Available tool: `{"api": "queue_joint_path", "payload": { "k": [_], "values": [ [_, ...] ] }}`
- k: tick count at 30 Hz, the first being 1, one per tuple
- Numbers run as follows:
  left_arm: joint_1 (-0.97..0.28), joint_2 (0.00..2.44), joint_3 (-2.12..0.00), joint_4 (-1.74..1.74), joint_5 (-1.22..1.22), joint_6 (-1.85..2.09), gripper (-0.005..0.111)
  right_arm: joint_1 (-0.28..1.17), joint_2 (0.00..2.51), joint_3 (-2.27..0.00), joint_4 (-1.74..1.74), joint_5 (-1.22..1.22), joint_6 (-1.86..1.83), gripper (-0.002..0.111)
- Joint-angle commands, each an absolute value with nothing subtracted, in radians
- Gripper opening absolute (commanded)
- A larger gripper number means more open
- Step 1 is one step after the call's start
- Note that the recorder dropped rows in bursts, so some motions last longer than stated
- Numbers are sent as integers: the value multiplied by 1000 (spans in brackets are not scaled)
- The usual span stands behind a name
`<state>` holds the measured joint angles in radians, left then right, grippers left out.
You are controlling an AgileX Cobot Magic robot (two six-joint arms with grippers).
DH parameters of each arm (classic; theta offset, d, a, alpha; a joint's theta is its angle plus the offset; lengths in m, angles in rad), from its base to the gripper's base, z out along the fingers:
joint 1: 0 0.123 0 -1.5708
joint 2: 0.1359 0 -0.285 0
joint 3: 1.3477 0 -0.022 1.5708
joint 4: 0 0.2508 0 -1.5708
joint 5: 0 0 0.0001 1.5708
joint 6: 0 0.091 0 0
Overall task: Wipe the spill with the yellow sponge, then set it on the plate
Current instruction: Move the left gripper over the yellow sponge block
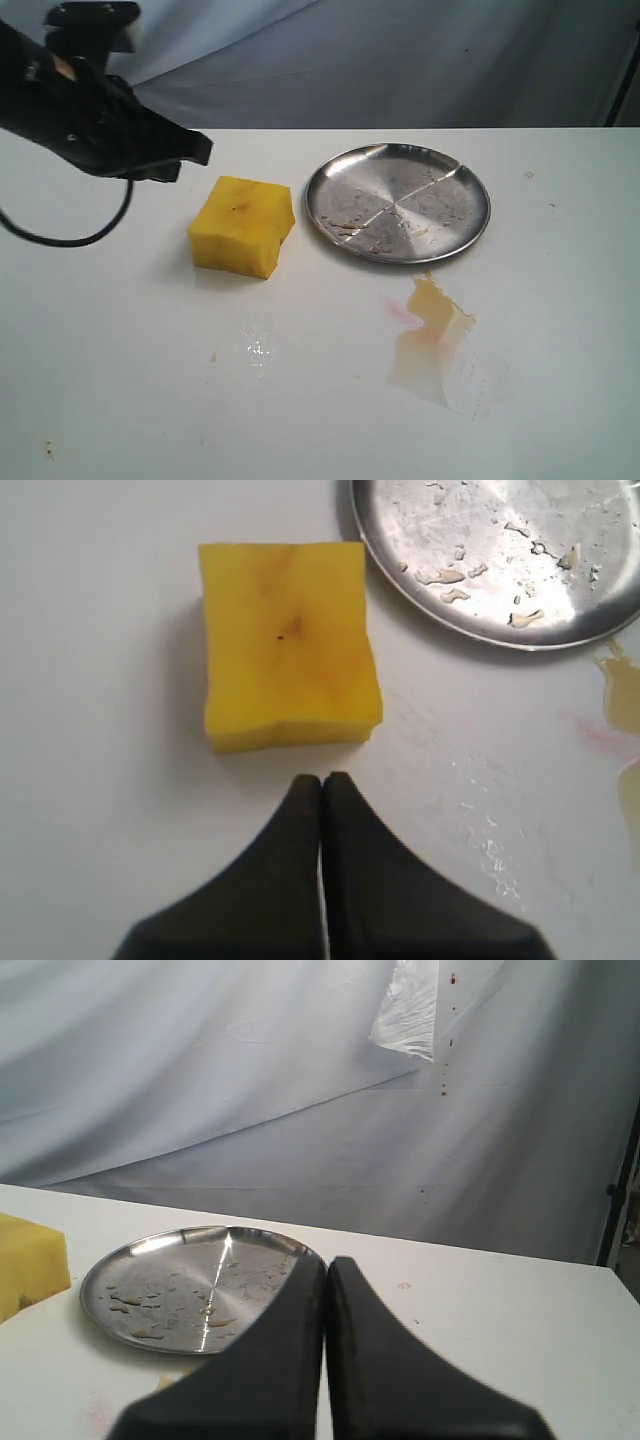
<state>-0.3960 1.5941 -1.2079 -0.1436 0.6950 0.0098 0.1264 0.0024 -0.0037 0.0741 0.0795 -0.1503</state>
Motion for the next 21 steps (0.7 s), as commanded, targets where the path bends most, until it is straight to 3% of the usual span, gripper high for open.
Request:
{"api": "queue_joint_path", "payload": {
  "k": [1, 6, 14, 21],
  "values": [
    [-418, 1730, -1286, -150, 671, -7, 2, 118, 0, 0, 67, 76, -150, 0],
    [-418, 1846, -1353, -100, 671, -7, 13, 118, 0, 0, 67, 76, -150, 0],
    [-404, 1912, -1366, -53, 592, -25, 59, 118, 0, 0, 67, 76, -150, 0],
    [-358, 1951, -1389, -12, 519, -133, 60, 118, 0, 0, 67, 76, -150, 0]
  ]
}}
